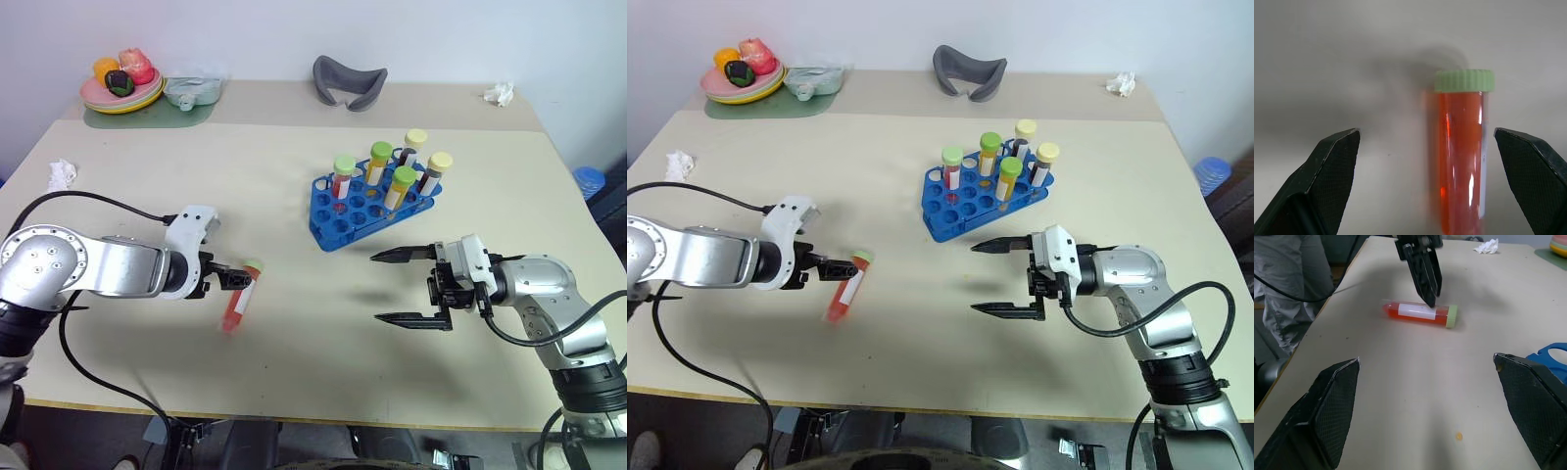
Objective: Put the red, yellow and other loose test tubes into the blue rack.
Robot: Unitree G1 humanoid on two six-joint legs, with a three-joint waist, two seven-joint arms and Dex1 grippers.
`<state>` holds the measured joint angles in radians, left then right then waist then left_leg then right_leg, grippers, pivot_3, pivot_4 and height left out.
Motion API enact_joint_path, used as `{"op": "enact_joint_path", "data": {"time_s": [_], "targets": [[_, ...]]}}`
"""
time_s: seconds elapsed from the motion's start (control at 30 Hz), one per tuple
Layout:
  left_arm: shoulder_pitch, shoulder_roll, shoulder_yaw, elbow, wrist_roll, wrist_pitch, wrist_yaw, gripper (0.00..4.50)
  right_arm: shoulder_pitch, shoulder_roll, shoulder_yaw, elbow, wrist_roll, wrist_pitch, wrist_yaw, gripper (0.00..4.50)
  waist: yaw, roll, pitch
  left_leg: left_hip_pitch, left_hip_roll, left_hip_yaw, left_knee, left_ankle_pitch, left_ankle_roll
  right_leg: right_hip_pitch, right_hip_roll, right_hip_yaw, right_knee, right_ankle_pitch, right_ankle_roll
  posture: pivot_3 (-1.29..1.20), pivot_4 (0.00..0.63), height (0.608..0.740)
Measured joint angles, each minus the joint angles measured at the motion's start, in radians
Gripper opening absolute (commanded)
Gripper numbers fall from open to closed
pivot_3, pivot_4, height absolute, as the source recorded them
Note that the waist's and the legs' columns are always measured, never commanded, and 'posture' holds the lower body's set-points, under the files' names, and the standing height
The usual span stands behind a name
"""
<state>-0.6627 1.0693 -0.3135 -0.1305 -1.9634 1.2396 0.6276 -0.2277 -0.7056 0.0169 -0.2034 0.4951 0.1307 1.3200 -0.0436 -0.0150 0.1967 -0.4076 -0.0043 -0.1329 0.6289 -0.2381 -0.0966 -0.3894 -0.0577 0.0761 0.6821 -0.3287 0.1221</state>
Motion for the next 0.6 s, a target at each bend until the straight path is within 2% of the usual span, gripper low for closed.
{"op": "enact_joint_path", "data": {"time_s": [0.4,0.6], "targets": [[-0.2,-0.126,-0.117,0.235,0.017,0.118,0.086,4.5,0.027,0.018,0.019,-0.056,-0.006,-0.001,-0.069,4.48,-0.001,0.0,0.0,0.0,0.0,0.0,0.001,0.0,0.0,0.0,0.0,0.0,0.0,0.0,0.0,0.0,0.15,0.74],[-0.237,-0.138,-0.136,0.26,0.046,0.192,0.056,4.5,0.029,0.018,0.019,-0.061,-0.01,-0.001,-0.078,4.48,-0.002,0.0,0.0,0.0,0.0,0.0,0.001,0.0,0.0,0.0,0.0,0.0,0.001,0.0,0.0,0.0,0.15,0.74]]}}
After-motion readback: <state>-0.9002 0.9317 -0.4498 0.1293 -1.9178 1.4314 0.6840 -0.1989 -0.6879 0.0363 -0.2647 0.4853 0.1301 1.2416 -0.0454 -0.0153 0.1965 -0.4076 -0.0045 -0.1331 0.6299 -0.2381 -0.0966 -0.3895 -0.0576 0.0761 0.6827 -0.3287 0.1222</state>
